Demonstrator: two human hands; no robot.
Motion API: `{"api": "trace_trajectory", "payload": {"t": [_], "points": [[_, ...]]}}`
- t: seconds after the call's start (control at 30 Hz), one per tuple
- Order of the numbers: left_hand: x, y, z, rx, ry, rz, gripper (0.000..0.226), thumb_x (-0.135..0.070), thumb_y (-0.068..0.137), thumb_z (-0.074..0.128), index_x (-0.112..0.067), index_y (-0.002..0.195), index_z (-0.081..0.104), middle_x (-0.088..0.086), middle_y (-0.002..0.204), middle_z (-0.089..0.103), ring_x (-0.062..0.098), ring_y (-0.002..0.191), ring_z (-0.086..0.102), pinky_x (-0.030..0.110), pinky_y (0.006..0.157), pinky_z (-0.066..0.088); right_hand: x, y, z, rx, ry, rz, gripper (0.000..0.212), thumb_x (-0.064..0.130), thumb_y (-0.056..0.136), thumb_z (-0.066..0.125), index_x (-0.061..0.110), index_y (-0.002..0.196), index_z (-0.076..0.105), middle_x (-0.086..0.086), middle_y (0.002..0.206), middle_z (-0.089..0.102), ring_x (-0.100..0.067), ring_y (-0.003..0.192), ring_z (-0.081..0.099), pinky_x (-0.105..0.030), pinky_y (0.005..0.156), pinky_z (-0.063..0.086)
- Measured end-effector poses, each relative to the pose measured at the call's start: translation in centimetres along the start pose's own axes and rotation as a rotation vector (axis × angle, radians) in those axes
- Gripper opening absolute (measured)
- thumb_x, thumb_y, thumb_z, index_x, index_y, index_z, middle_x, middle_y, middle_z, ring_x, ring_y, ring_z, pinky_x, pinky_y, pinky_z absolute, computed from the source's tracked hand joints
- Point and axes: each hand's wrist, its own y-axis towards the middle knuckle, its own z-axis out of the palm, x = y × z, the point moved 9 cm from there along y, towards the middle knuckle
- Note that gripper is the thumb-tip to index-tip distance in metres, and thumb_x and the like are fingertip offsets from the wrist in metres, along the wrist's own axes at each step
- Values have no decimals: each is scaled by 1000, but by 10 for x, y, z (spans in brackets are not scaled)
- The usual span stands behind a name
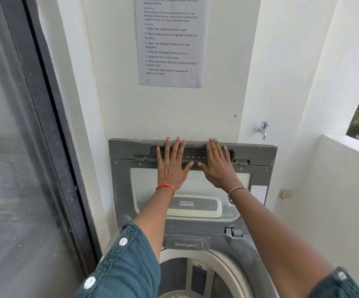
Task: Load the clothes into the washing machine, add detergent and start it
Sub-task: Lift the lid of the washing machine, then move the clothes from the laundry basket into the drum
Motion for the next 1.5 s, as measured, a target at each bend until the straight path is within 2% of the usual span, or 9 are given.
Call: {"api": "trace_trajectory", "payload": {"t": [0.1, 0.27, 0.5, 0.63, 0.77, 1.07, 1.3, 1.43, 1.5], "points": [[1, -3, 0, -15, 28, 0, 73, -60, 91, 16, -22, 148, -7, -1, 157, 0, 15, 143, -18, 50, 114, -7, 0, -3, -1, -23, -34, -23, 69, 38, 99, 30, 8, 147, -8, -5, 157, -12, -19, 145, -13, -36, 114, -13], [-16, -8, -1, 1, 45, 58, 73, -59, 92, 14, -21, 148, -13, -5, 155, -20, 12, 143, -20, 48, 115, -9, -6, -13, -6, -27, -66, -39, 67, 37, 99, 30, 9, 147, -9, -2, 157, -12, -17, 145, -11, -36, 115, -12], [-80, -14, -3, 83, -52, 134, 70, -55, 92, 15, -20, 149, -7, -3, 157, 6, 10, 143, -14, 47, 114, -10, -50, -52, -19, -26, -101, 34, 65, 40, 99, 28, 13, 148, -6, -1, 157, -9, -15, 145, -9, -35, 113, -16], [-146, -25, -5, 155, -197, 240, 70, -53, 90, 12, -18, 148, -4, -3, 158, -1, 15, 145, -6, 47, 113, -13, -95, -92, -30, 9, -116, 123, 65, 38, 99, 30, 13, 148, -5, -1, 158, -8, -15, 145, -8, -36, 116, -10], [-231, -50, -3, 223, -374, 352, 68, -42, 97, 34, -17, 149, -4, -2, 158, -4, 16, 146, -5, 45, 114, -12, -156, -151, -41, 65, -122, 258, 64, 37, 99, 30, 13, 149, -3, -2, 158, -5, -15, 146, -5, -38, 117, -6], [-431, -124, 10, 400, -607, 577, 71, -35, 97, 39, -16, 149, -6, -4, 158, -7, 12, 145, -7, 42, 114, -13, -311, -315, -60, 144, -119, 577, 65, 35, 99, 31, 11, 148, -5, -1, 158, -3, -15, 146, -4, -39, 118, -3], [-545, -194, 78, 613, -618, 579, 70, -37, 97, 37, -19, 149, -6, -6, 158, -6, 11, 146, -5, 47, 116, -5, -409, -414, 1, 244, -3, 697, 66, 35, 99, 32, 11, 149, -4, -1, 158, -3, -14, 146, -4, -39, 118, -2], [-577, -254, 139, 734, -569, 508, 71, -49, 87, 12, -17, 149, 0, -4, 158, 1, 11, 145, 0, 47, 116, -3, -446, -465, 73, 351, 90, 716, 66, 33, 99, 33, 12, 148, -4, -2, 158, -5, -14, 145, -5, -38, 117, -3], [-584, -289, 171, 807, -597, 465, 73, -50, 84, 12, -18, 149, 1, -5, 158, 2, 7, 142, -5, 48, 117, -1, -456, -491, 114, 425, 141, 717, 66, 35, 99, 32, 12, 148, -6, -1, 158, -8, -14, 145, -7, -38, 117, -3]]}}
